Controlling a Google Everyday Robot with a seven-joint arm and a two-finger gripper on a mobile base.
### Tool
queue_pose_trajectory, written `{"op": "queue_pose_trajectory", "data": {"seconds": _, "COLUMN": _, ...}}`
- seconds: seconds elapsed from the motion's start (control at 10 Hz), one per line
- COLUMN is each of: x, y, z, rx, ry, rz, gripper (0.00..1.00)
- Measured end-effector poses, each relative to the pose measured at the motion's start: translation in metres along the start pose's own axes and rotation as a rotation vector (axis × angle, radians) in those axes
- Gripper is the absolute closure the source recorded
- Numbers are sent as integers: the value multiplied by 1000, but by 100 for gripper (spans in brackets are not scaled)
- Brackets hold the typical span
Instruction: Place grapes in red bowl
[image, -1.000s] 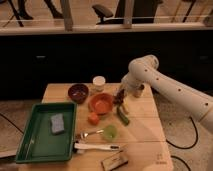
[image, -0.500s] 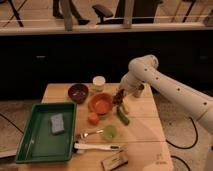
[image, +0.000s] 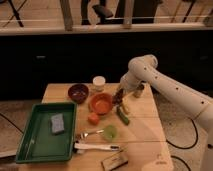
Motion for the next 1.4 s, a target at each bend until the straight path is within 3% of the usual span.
{"op": "queue_pose_trajectory", "data": {"seconds": 1.4, "x": -5, "y": -23, "z": 16, "rx": 2, "ry": -83, "rz": -96, "gripper": 100}}
